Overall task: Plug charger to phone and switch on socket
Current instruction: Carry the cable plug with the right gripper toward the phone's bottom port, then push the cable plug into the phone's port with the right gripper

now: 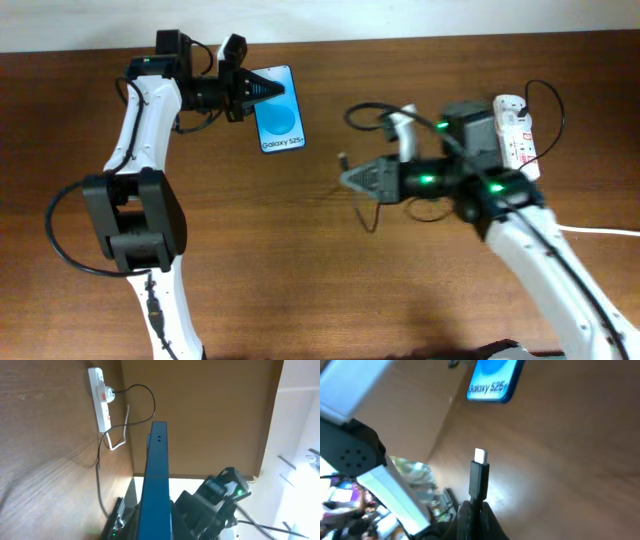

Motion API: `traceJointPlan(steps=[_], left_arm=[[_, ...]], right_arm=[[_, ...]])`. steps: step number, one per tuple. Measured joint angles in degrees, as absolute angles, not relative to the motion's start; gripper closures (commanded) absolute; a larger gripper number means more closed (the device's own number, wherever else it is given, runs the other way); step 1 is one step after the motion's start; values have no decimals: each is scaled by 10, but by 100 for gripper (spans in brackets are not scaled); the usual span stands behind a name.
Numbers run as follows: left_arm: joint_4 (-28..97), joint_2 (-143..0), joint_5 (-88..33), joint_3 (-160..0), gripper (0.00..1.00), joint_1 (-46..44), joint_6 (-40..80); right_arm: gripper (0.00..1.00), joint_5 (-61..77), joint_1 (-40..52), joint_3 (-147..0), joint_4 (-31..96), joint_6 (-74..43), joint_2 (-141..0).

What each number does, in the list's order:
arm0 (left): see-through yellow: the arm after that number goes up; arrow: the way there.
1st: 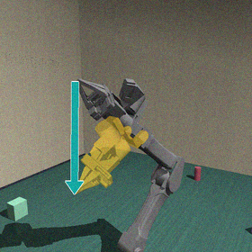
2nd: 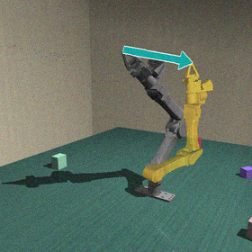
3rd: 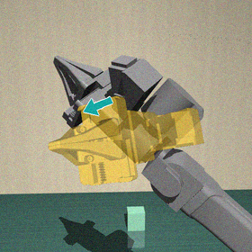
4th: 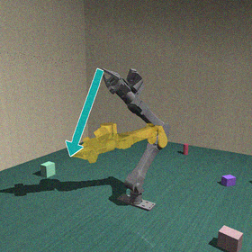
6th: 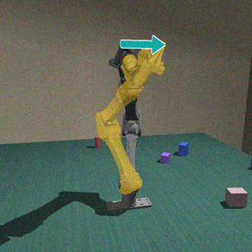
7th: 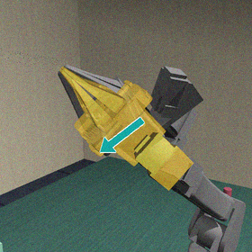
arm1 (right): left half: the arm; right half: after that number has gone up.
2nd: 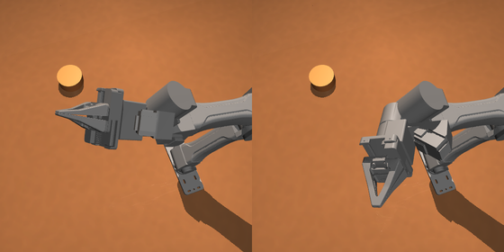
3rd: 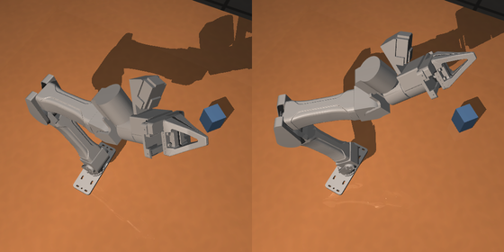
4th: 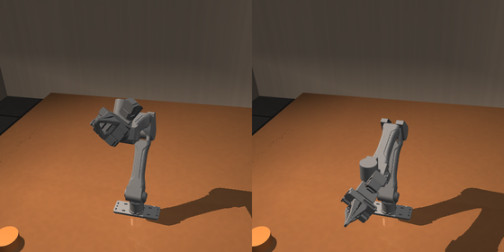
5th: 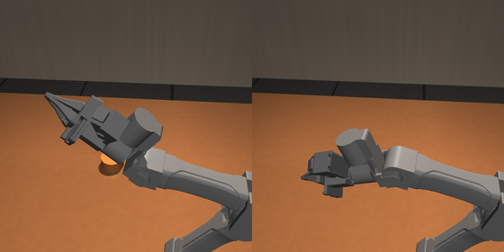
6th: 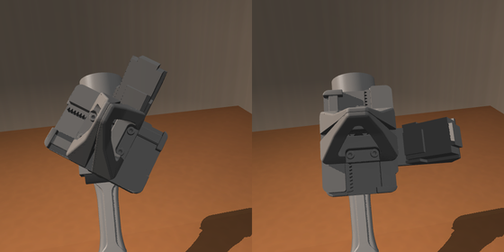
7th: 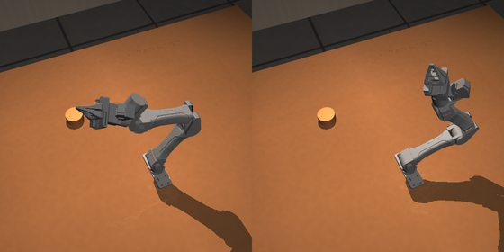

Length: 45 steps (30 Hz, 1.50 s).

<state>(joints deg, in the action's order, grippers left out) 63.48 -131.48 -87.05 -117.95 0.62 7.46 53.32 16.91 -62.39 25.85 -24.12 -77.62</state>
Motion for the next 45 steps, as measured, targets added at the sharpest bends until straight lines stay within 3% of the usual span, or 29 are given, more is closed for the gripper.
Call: traceJointPlan(steps=[7, 13, 45], left_arm=[[634, -1315, -870, -1180, 100, 4, 74], [635, -1315, -870, -1180, 100, 4, 75], [636, -1315, -830, -1180, 100, 5, 75]], right_arm=[[96, 480, 292, -615, 70, -436, -893], [96, 463, 298, -613, -8, -495, -910], [96, 420, 298, -613, 34, -405, -909]])
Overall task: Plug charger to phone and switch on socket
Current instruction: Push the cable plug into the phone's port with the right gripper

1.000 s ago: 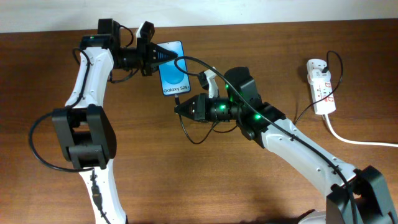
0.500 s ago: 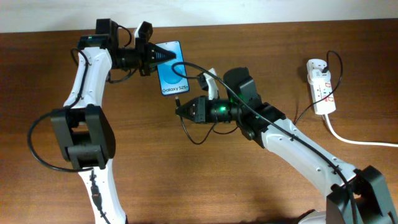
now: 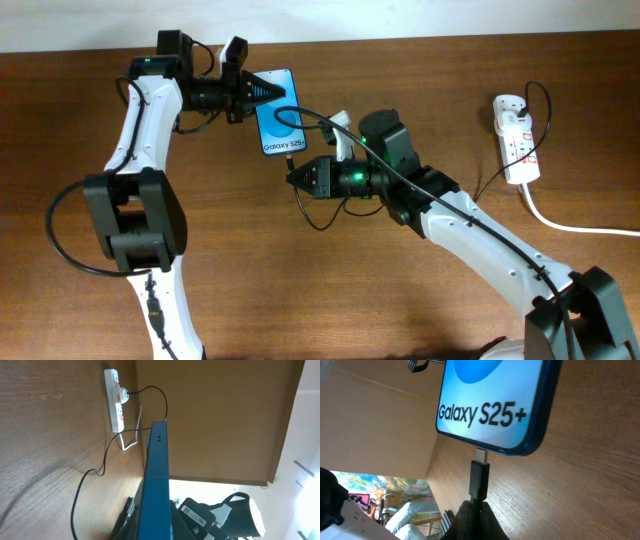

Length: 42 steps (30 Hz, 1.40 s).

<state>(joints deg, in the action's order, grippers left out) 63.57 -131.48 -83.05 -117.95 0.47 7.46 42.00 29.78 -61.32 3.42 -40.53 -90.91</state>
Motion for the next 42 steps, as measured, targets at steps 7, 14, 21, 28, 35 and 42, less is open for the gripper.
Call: traceJointPlan(steps=[7, 14, 21, 28, 35, 42], left_arm=[[636, -1315, -816, -1180, 100, 5, 75], [636, -1315, -822, -1180, 100, 4, 75], [636, -1315, -838, -1180, 100, 3, 75], [634, -1315, -839, -1180, 100, 3, 75], [627, -1315, -838, -1180, 100, 1, 75], [627, -1315, -838, -1180, 100, -4, 75]], right_arm=[[96, 420, 298, -613, 34, -403, -905], [96, 420, 298, -613, 34, -403, -905], [96, 420, 298, -613, 32, -403, -905], [96, 420, 298, -613, 27, -403, -905], [96, 420, 298, -613, 25, -404, -905], [96, 420, 298, -613, 26, -404, -905]])
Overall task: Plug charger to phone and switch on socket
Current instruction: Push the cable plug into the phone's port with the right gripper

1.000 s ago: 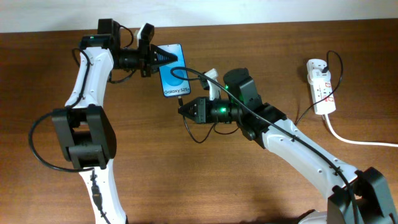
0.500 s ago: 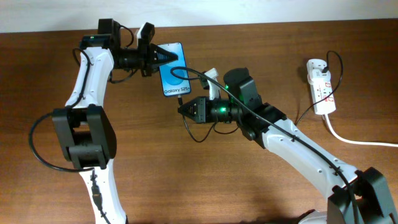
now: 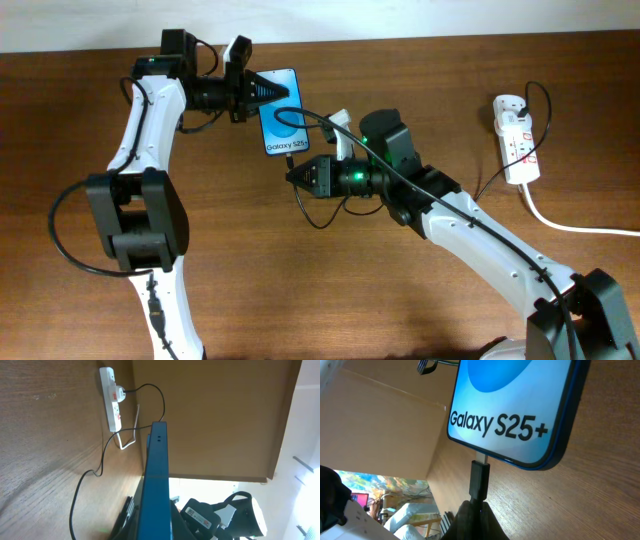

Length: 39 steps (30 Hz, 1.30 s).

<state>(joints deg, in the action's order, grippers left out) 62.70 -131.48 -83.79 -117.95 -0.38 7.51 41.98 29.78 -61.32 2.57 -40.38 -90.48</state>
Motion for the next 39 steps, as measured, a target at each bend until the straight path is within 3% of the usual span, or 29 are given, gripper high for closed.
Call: traceJointPlan(steps=[26, 31, 35, 39], left_arm=[[617, -1315, -842, -1180, 100, -19, 75], [623, -1315, -841, -1180, 100, -25, 75], [616, -1315, -841, -1180, 100, -43, 75], [616, -1315, -823, -1180, 100, -37, 75]], right_arm=[[96, 445, 280, -608, 15, -416, -905], [73, 442, 276, -609, 15, -416, -903], [71, 447, 268, -609, 27, -416, -903], [50, 456, 267, -609, 61, -403, -903]])
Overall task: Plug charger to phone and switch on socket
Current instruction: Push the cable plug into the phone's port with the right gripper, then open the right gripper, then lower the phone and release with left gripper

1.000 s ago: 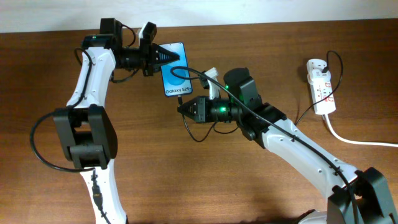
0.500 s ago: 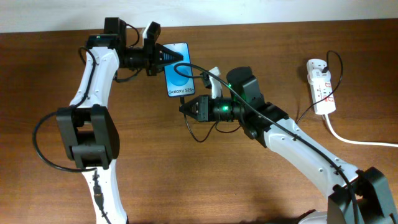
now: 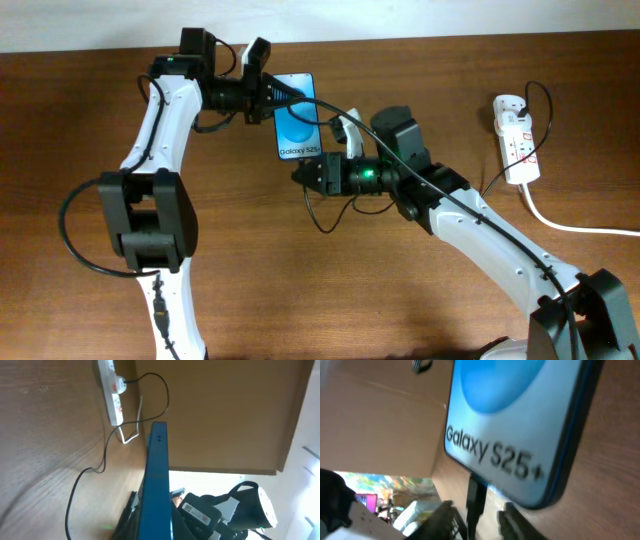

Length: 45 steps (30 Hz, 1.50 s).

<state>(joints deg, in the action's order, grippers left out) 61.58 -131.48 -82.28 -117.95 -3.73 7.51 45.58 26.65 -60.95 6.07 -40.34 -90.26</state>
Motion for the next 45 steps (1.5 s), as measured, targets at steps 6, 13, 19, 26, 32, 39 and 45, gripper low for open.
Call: traceJointPlan(steps=[6, 13, 19, 26, 32, 39, 45], left_arm=[[625, -1315, -719, -1180, 100, -35, 72], [668, -1315, -568, -1180, 100, -39, 39], [695, -1318, -495, -1180, 100, -57, 38], [714, -1386, -486, -1180, 100, -57, 27], [681, -1407, -425, -1180, 100, -59, 26], [662, -1429, -402, -1180, 100, -82, 35], [661, -1430, -393, -1180, 84, -82, 39]], right_arm=[[40, 491, 201, -609, 79, -377, -903], [33, 507, 125, -610, 145, -337, -901], [33, 505, 125, -609, 165, -313, -901], [16, 505, 125, -609, 176, -303, -901], [13, 494, 125, -609, 187, -298, -901], [13, 491, 125, -609, 189, -296, -901], [13, 491, 125, -609, 193, -295, -901]])
